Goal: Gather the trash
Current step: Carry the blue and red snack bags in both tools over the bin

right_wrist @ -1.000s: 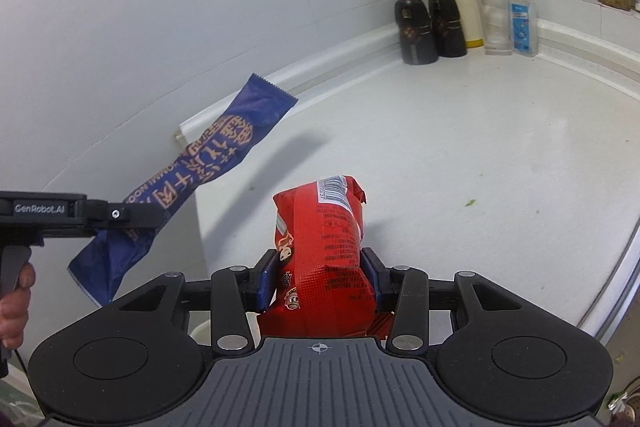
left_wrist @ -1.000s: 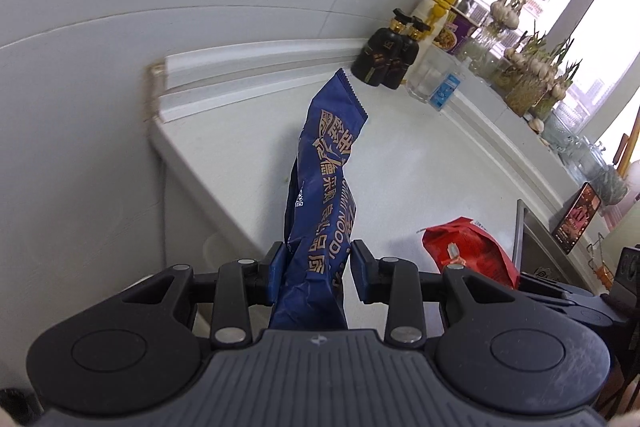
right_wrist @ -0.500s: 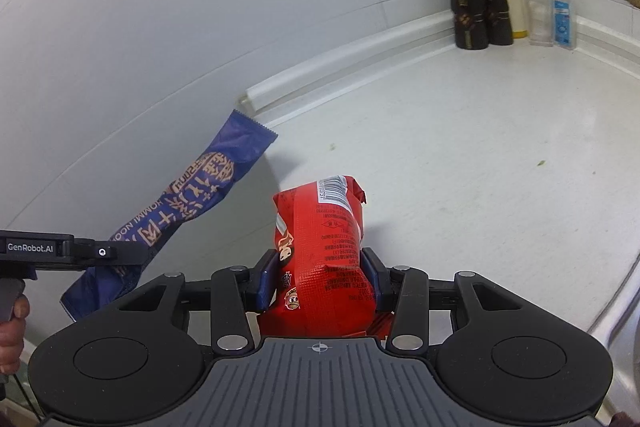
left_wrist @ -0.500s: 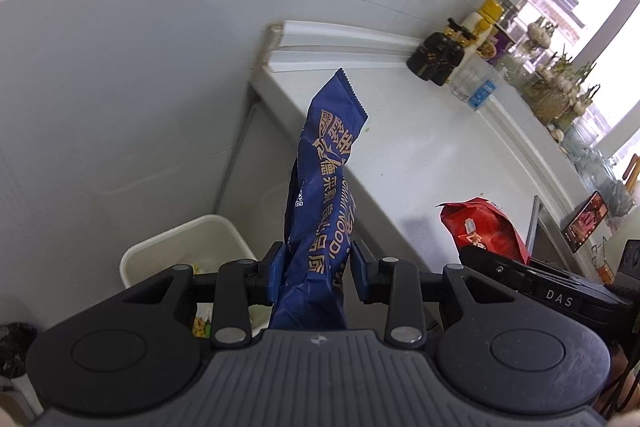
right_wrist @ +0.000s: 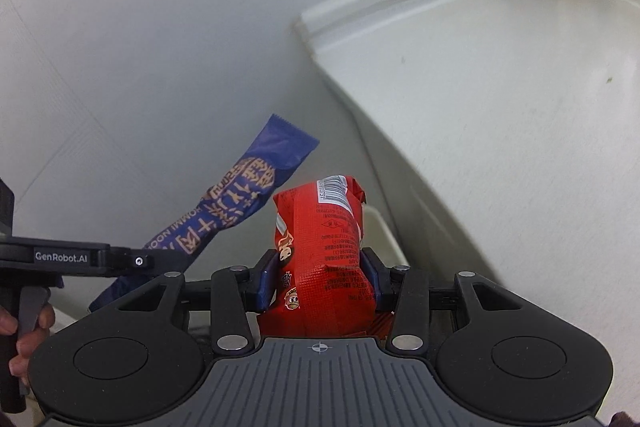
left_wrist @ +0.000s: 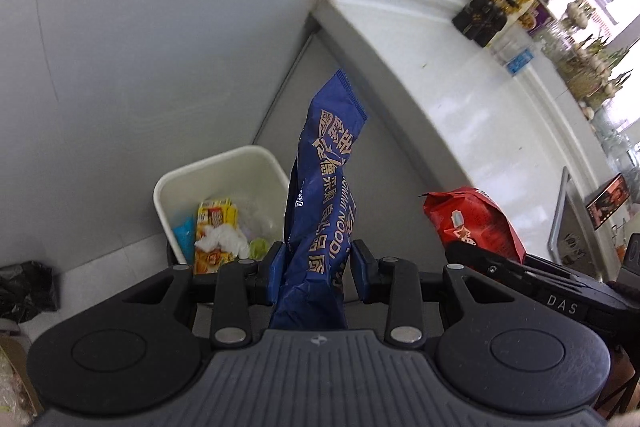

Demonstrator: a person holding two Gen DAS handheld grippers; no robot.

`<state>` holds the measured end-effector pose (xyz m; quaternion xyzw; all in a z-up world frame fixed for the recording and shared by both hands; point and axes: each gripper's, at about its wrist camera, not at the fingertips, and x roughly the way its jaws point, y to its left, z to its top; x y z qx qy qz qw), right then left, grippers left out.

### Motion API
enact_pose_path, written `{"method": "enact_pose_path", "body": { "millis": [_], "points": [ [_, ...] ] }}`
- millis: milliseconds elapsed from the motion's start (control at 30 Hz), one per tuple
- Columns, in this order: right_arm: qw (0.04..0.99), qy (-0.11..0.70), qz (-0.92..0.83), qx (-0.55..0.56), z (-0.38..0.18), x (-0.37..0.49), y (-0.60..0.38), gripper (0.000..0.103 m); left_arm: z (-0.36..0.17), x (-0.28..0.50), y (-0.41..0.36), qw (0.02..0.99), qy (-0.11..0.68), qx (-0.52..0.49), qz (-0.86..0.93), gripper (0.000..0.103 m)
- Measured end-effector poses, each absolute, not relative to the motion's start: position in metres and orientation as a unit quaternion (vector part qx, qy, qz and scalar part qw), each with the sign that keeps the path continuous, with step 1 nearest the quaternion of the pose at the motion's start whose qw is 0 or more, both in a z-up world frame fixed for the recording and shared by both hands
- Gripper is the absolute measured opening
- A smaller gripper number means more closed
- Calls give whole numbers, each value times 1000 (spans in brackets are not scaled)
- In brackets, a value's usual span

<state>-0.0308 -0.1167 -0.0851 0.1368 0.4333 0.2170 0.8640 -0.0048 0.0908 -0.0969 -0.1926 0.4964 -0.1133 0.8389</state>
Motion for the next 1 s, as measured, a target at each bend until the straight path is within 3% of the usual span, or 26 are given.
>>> {"method": "enact_pose_path", "body": {
  "millis": [633, 1000],
  "points": [
    [825, 511, 142, 194, -200, 36, -64, 42, -223, 55, 92, 779, 605, -140, -84, 31],
    [806, 553, 99, 188, -265, 105, -38, 42, -265, 97, 91, 760, 640, -93, -63, 32]
  ]
}}
